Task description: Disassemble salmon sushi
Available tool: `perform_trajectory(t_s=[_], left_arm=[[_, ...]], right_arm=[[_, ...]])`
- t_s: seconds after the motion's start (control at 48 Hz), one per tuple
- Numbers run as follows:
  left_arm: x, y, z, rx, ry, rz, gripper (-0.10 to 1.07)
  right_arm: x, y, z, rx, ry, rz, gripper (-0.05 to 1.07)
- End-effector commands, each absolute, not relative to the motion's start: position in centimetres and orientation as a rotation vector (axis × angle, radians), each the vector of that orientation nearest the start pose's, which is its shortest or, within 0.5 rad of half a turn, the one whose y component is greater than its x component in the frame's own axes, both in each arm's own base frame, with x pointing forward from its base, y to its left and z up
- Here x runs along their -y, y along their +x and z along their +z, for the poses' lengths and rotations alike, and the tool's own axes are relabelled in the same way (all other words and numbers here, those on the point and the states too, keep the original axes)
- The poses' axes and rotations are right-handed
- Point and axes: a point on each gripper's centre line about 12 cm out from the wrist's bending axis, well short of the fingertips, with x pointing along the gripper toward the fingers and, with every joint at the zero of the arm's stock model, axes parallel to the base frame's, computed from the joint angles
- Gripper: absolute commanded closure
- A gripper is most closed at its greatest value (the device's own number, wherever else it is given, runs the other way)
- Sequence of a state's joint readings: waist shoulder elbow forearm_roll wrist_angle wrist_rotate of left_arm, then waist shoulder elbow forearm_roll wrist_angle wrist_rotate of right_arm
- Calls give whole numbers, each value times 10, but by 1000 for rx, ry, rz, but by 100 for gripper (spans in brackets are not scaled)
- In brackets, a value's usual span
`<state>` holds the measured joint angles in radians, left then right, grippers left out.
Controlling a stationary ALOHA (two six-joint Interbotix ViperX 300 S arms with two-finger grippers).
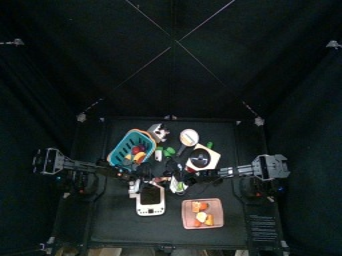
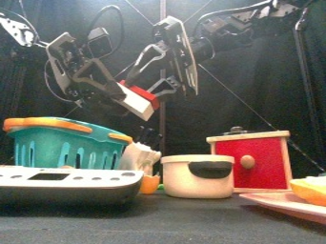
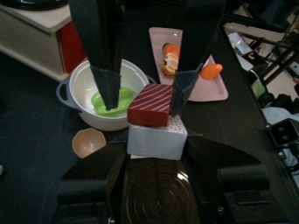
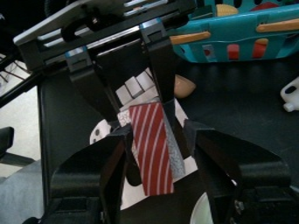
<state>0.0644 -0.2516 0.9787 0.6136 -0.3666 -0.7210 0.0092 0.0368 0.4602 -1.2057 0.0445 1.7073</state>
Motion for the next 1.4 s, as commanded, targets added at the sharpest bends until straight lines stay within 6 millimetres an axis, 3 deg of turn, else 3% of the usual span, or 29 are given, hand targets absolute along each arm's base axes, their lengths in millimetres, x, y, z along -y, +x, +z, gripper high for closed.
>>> perform_trajectory(t_s=[0.0,0.188,0.583,0.688,1.0,1.375], left_arm=[[7,312,198,-383,-192,-129,38],[11,309,202,-368,-192,-140,38],[11,308,201,-373,-193,-142,38],[11,308,200,-374,-194,-141,38],[11,307,199,-377,-193,-139,38],[11,305,196,-386,-196,-138,38]], right_arm=[[-1,432,250,-435,454,-128,18],[-9,436,245,-448,416,-106,18],[-5,441,239,-459,414,-115,19],[-5,441,239,-459,414,-115,25],[-4,439,237,-465,435,-131,56],[-2,433,235,-472,474,-160,61]])
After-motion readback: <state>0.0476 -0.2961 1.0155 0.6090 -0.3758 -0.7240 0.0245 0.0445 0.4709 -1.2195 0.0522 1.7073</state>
